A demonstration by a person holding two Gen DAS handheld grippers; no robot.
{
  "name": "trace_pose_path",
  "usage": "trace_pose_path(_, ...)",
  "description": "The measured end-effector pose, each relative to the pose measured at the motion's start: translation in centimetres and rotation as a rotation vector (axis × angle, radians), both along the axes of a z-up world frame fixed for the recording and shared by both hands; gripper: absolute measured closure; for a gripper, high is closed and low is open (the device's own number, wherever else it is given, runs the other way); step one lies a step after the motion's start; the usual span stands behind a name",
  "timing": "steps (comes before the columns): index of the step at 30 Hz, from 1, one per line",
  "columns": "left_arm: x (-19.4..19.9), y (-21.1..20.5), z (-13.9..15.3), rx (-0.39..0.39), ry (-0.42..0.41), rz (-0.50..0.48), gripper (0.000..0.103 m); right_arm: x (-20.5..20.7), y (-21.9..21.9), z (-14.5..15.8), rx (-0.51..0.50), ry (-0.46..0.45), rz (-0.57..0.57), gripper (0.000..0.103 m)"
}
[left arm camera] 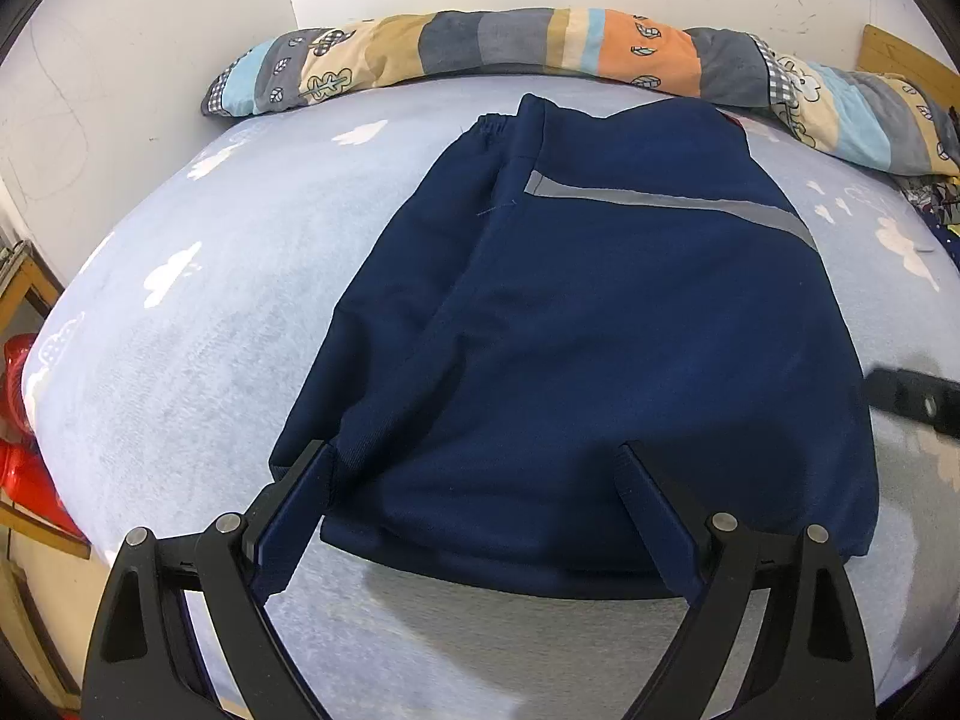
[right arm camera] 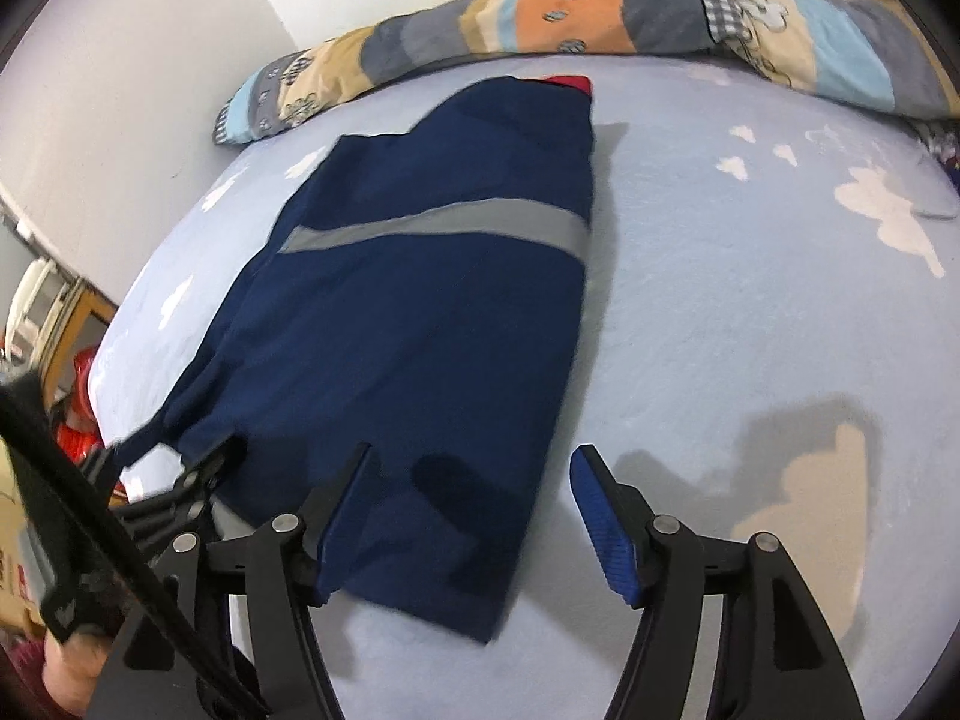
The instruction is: Fold large clothes
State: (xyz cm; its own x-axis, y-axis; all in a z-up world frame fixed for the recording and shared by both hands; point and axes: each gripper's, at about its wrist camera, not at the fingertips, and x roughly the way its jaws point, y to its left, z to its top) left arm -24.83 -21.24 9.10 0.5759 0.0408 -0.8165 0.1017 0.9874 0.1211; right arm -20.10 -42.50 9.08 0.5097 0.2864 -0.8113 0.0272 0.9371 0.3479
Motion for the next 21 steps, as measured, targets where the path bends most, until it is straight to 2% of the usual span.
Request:
trace_pose_path(2,0.0,0.0,0.0,-0.002,0.002,0.000,0.010,1.1,-1.4,-0.8,0.071,0.017,-0.024,0.030)
trace_pose_path(6,0.0,0.0,-0.1,-0.003,0.004,-0.002,0.010,3.5,-3.8,-4.3,0.333,0.096,-0.052,0.026)
trace_pose_path(8,0.1,0.2,-0.1,-0.012,0.007,-0.002,0.010,4.5,-4.4,-5.7,0.416,0.104,-0.059,0.023)
trace_pose_path(9,0.1,0.3,0.0,-0.021,0.009,-0.002,0.010,5.2,-4.7,-5.8,0.462,0.090,-0.053,0.019)
trace_pose_path(11,0.4,0.9,0.8,-0.084,0.014,-0.005,0.010,6.5,-4.4,-5.9,0.521,0.084,-0.017,0.017)
trace_pose_path(14,2.0,3.2,3.6,-0.213,-0.028,0.002,0.010,8.3,-3.2,-5.9,0.521,0.064,0.028,0.013)
trace_pose_path(16,3.9,5.5,5.3,-0.234,-0.063,0.037,0.010,9.2,-1.9,-5.8,0.483,0.048,0.076,0.012)
trace_pose_path(17,5.2,7.1,5.7,-0.274,-0.055,0.054,0.009,9.5,-1.3,-5.6,0.454,0.037,0.101,0.013)
trace_pose_path(18,6.9,8.9,5.3,-0.342,-0.014,0.073,0.006,9.6,-0.7,-5.2,0.417,0.015,0.127,0.016)
trace_pose_path(20,10.0,12.2,3.2,-0.481,0.099,0.124,0.006,9.4,0.2,-4.2,0.355,-0.027,0.149,0.031)
trace_pose_path(21,11.2,13.7,1.6,-0.564,0.170,0.154,0.006,9.2,0.2,-3.6,0.338,-0.055,0.149,0.046)
